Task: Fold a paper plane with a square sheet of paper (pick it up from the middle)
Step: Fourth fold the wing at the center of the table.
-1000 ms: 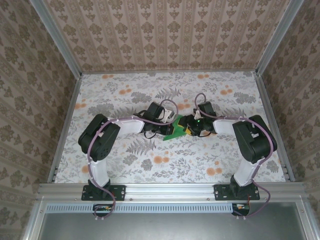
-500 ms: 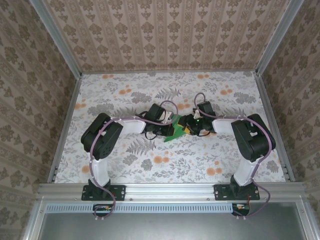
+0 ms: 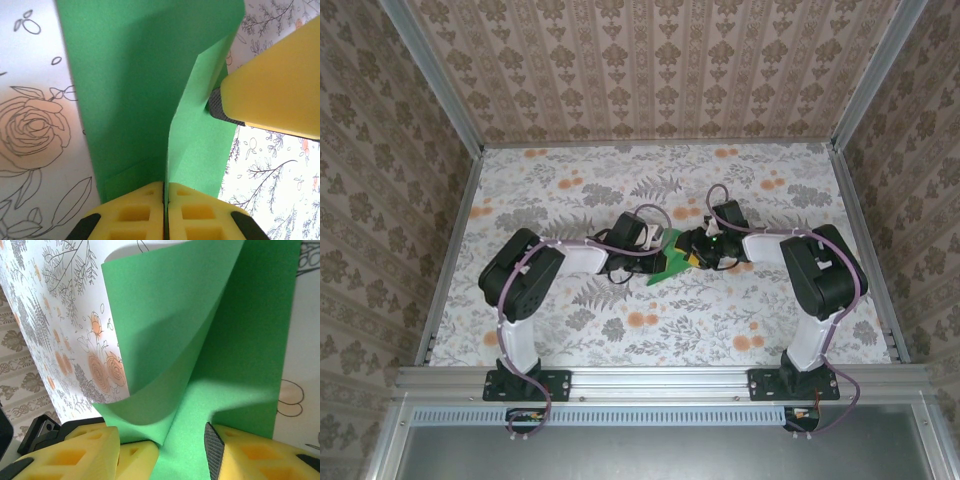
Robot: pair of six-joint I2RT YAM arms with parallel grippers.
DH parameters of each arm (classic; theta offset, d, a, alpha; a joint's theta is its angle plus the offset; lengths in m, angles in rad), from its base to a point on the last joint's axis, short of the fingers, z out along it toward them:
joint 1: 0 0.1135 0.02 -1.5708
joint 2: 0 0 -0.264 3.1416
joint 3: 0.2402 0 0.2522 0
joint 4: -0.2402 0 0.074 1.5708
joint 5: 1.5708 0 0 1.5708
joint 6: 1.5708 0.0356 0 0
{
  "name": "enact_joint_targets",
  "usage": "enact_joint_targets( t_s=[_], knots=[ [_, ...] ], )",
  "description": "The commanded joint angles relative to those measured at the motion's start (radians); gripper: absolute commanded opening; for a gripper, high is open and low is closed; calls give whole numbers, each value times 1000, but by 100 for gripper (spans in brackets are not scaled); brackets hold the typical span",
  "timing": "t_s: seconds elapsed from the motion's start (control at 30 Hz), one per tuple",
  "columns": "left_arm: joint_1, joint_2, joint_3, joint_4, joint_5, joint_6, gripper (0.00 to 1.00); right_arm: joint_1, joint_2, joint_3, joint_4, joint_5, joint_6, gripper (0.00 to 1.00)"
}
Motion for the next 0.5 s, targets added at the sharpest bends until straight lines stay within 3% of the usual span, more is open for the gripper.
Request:
enact_joint_targets(
  t_s=[0.0, 0.47],
  knots=[
    [-3, -46, -32, 81, -30, -37, 11, 11, 37, 31, -59, 13, -37, 52],
    [-1, -44, -58, 126, -4, -49, 19, 40, 76, 76, -142, 56, -76, 55]
  ],
)
